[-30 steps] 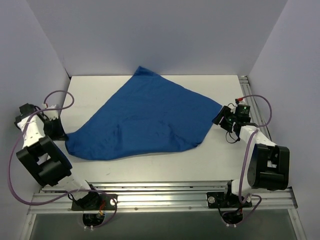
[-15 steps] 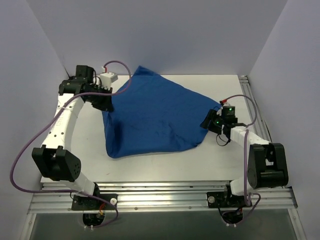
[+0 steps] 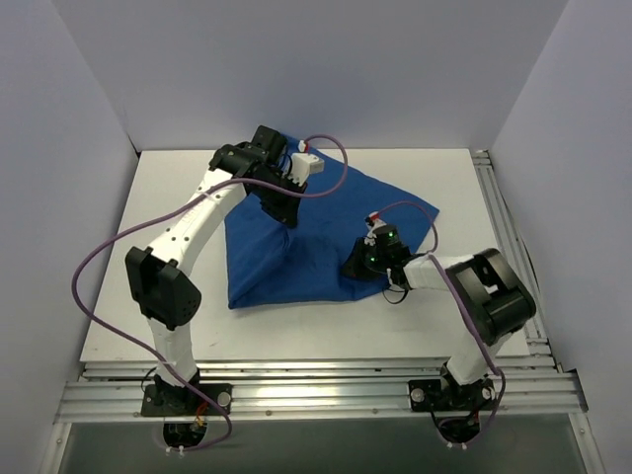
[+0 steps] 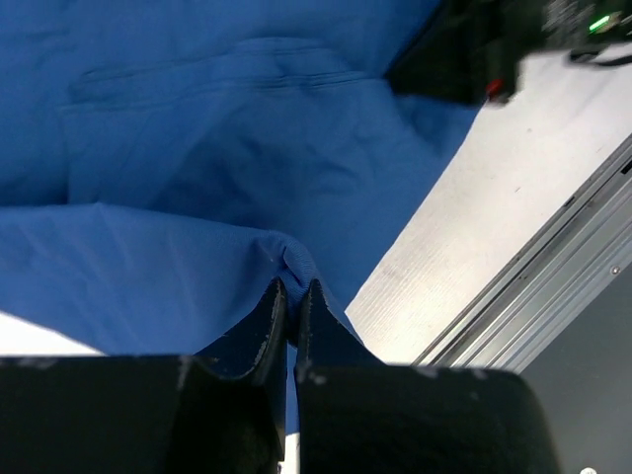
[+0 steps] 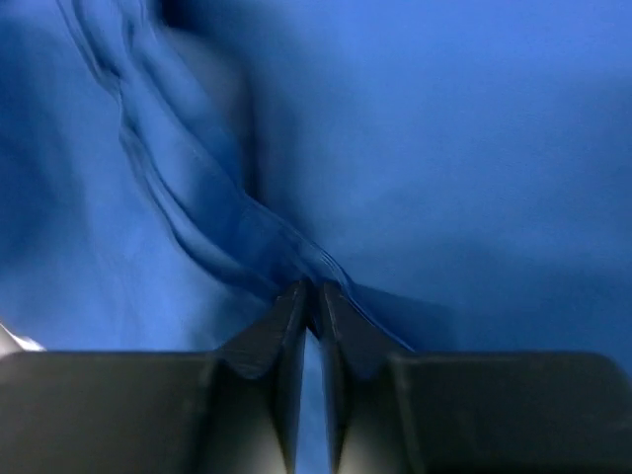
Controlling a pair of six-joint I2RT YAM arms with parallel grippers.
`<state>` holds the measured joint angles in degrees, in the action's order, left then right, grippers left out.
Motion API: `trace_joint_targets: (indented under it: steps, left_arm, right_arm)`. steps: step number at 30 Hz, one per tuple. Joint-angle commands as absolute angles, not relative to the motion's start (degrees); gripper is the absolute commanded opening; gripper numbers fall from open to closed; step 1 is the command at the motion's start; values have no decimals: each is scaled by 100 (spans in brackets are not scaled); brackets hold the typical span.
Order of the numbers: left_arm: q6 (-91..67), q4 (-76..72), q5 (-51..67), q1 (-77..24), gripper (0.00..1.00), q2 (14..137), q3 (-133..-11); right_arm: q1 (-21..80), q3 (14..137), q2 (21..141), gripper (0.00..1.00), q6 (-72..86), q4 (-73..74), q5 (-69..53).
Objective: Prepare the surgical pack
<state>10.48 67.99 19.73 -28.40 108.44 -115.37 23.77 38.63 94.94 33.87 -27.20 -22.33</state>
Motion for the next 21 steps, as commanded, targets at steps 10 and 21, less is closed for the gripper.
trace_joint_targets:
  steps: [10, 21]
  left_arm:
    - [931, 6293, 2452, -3629, 2, 11635, -11936]
    - [1168, 6284, 2487, -3753, 2, 12708, -11961]
  right_arm:
    - [3155, 4500, 10503, 1, 4069, -3551, -2566]
    - [2997, 4219, 10231, 2, 4509, -3823, -2461]
